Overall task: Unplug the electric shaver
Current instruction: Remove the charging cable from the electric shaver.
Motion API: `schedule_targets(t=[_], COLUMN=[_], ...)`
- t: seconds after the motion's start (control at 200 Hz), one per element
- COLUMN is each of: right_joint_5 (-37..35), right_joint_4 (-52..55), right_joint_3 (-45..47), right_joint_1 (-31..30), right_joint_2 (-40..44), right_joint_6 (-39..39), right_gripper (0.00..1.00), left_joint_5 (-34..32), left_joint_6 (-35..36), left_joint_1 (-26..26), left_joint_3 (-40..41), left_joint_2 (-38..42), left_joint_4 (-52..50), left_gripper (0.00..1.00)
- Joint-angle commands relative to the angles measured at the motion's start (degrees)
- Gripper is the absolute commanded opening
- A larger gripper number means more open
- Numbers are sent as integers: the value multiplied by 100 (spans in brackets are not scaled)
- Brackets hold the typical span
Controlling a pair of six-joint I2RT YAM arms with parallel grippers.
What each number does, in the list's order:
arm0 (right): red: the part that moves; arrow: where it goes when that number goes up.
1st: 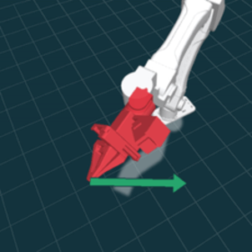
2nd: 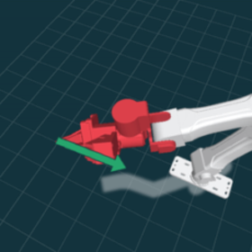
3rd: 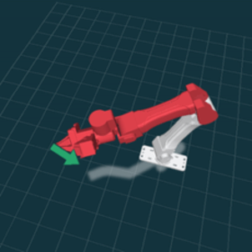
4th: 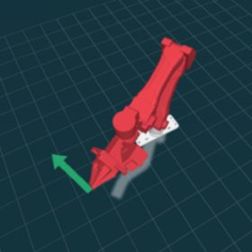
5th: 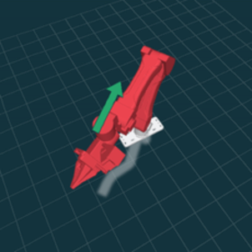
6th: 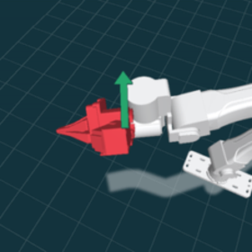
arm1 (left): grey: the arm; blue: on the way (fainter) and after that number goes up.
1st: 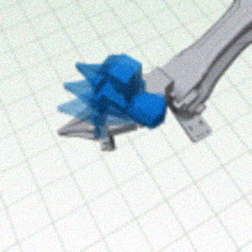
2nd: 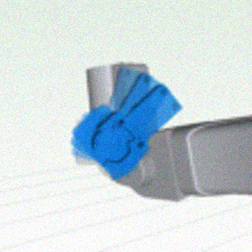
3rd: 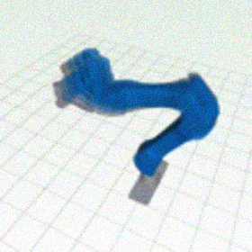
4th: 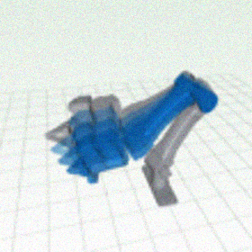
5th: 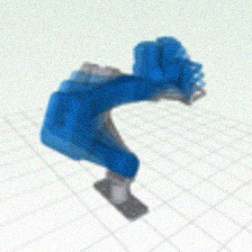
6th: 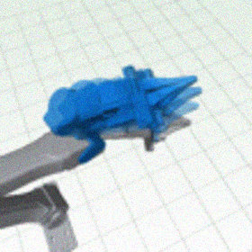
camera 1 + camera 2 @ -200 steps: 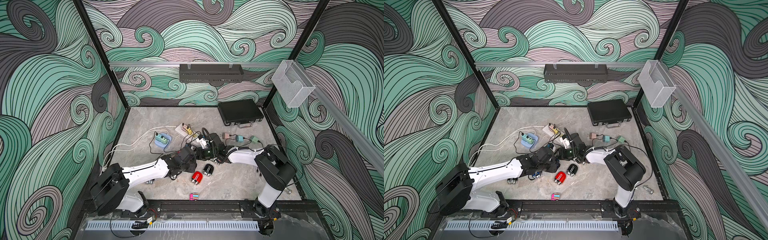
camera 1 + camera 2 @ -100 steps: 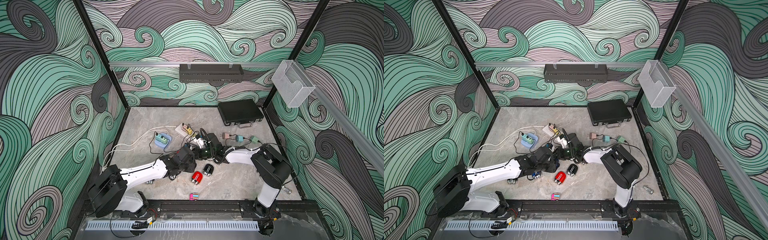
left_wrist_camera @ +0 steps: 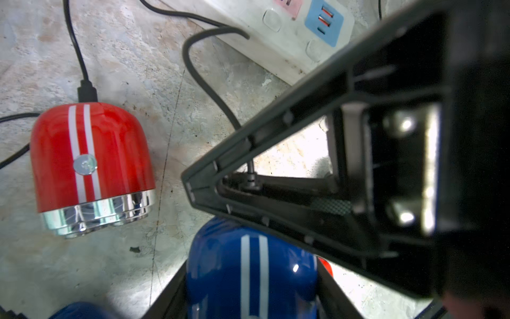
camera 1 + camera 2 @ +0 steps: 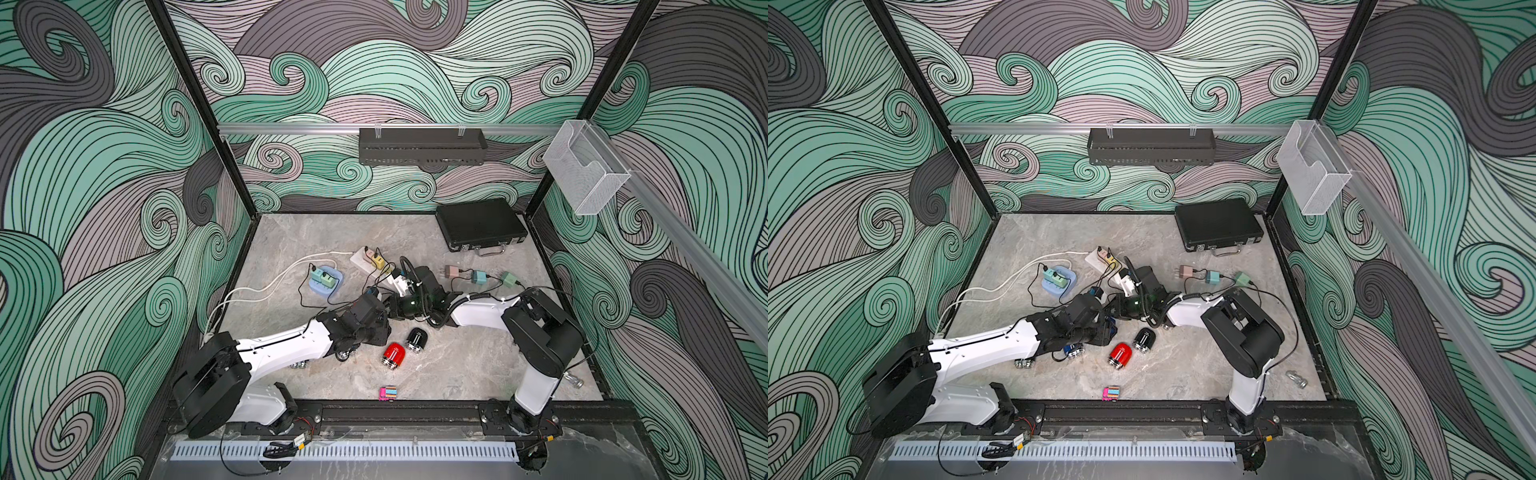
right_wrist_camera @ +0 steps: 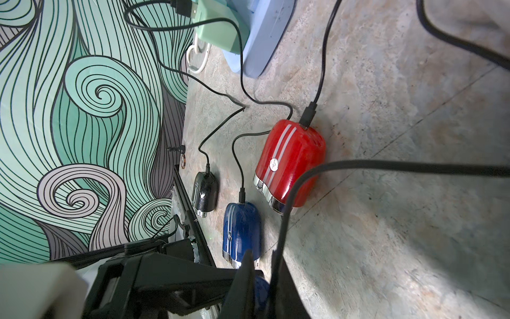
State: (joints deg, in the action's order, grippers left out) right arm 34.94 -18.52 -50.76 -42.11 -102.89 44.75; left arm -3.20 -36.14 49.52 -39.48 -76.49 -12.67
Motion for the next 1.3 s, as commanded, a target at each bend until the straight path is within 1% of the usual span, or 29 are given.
schedule_targets(t=[0.0,0.305,0.6,1.296], right_joint_5=[-40,-79,-101,-31], right_joint_4=[127,218,325,681], right_joint_3=[-16,-88,-205,-381], right_joint_1=[-9,-8,1,364], right_joint_2=[86,67,50,154], right_joint_6=[-71,-150,-223,-458], right_gripper=[13,10,0,0], left_joint_5=[19,67,109,169], left_joint_6=[-3,28,37,98], left_joint_1=[-47,-47,-43,-43], left_joint_3=[-6,2,33,18], left_joint_2=[106,70,116,97], left_joint_4=[124,124,133,27], left_gripper=[45,45,42,42])
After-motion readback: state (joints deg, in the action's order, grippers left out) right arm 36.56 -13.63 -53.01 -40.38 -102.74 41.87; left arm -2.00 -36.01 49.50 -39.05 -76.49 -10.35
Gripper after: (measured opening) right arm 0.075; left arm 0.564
